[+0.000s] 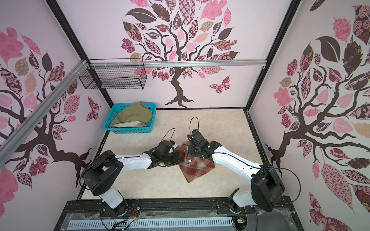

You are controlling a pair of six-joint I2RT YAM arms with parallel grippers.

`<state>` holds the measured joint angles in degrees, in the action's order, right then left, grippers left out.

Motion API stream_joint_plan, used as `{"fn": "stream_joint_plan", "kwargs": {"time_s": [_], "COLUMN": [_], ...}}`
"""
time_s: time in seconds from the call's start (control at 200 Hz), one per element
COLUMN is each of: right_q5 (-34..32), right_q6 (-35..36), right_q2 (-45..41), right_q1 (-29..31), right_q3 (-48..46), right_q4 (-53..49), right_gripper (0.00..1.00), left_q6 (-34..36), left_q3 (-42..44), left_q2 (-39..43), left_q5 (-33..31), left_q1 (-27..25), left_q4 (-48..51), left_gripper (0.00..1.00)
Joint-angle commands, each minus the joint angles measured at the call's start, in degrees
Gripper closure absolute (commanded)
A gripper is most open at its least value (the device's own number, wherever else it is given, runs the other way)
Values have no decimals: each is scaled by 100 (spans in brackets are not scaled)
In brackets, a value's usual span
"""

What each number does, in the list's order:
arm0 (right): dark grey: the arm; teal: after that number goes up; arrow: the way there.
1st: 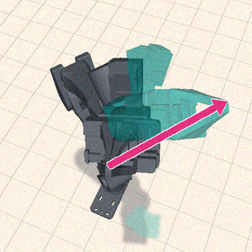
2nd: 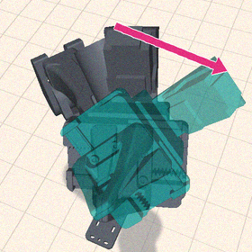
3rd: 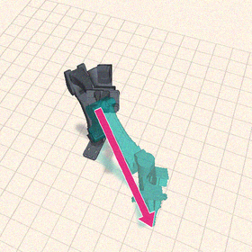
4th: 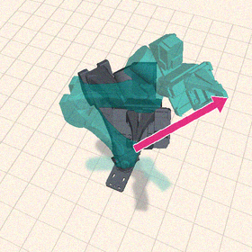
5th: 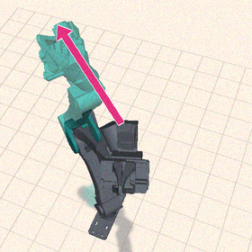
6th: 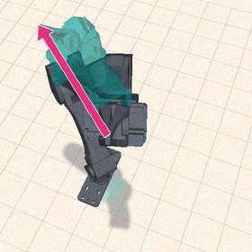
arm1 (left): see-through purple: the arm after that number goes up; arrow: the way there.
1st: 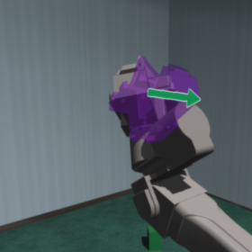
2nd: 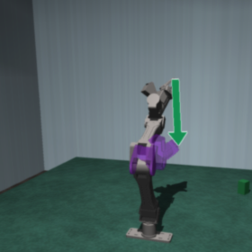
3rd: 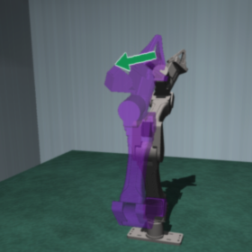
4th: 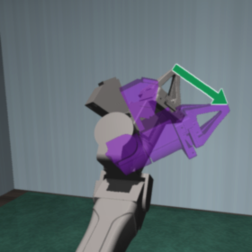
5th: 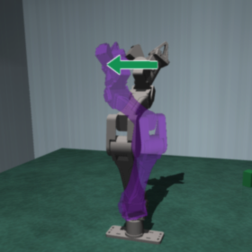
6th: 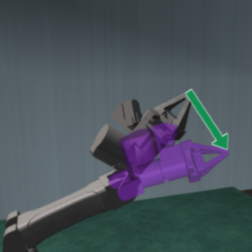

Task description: Fold and stack the skirts

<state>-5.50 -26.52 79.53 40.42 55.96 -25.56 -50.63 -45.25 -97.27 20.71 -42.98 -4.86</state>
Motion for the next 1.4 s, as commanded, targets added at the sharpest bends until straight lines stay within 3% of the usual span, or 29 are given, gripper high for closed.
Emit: {"fn": "stream_joint_plan", "kwargs": {"time_s": [0.0, 0.44, 1.105, 1.19, 1.245, 1.325, 1.395], "right_q5": [75, 695, 835, 861, 893, 997, 1053], "right_q6": [212, 359, 289, 262, 224, 153, 89], "right_q2": [155, 1065, 1632, 1669, 1710, 1703, 1579], "right_q1": [8, 13, 276, 298, 323, 327, 330], "right_q3": [180, 171, 68, 22, -12, -58, -83], "right_q4": [6, 179, 516, 615, 691, 775, 807], "right_gripper": [100, 100, 99, 91, 80, 73, 60], "left_q6": [27, 4, 27, 42, 62, 109, 198], "left_q3": [-148, -52, 276, 289, 289, 273, 199], "left_q2": [-60, 171, 802, 854, 896, 929, 947], "left_q5": [51, 44, -392, -418, -419, -427, -436], "left_q1": [27, 27, 180, 230, 284, 367, 434], "left_q4": [-121, 26, 758, 769, 798, 822, 868], "left_gripper": [100, 100, 100, 100, 100, 100, 100]}}
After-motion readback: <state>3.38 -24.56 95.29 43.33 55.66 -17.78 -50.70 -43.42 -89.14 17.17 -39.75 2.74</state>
